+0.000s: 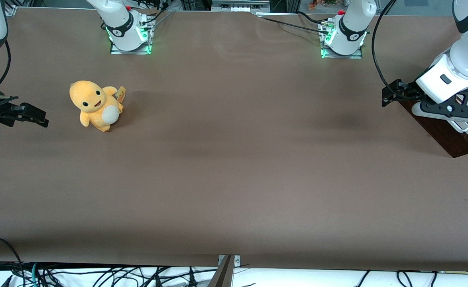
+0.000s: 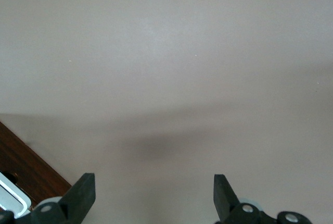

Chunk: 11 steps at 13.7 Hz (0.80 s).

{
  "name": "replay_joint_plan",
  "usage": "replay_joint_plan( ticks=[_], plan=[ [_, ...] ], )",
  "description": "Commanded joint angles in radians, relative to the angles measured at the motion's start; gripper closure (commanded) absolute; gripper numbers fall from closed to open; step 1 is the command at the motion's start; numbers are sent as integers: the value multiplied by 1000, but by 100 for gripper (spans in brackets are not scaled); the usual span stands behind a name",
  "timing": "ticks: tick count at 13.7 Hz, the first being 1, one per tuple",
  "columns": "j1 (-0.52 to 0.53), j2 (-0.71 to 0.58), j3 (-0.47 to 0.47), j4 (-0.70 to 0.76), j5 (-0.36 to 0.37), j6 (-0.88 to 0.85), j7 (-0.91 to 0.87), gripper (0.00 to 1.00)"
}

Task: Open lower drawer with left arm only
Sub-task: 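Move the left gripper toward the lower drawer's white bar handle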

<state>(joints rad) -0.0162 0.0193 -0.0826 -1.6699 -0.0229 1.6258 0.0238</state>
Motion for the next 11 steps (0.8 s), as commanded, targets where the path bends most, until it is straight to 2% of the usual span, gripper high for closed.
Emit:
replay_joint_plan(
  ticks=[1, 11],
  plan=[
    [-1, 13, 1, 33, 11, -24, 7, 0],
    [-10, 27, 1, 39, 12, -23, -8, 0]
  ],
)
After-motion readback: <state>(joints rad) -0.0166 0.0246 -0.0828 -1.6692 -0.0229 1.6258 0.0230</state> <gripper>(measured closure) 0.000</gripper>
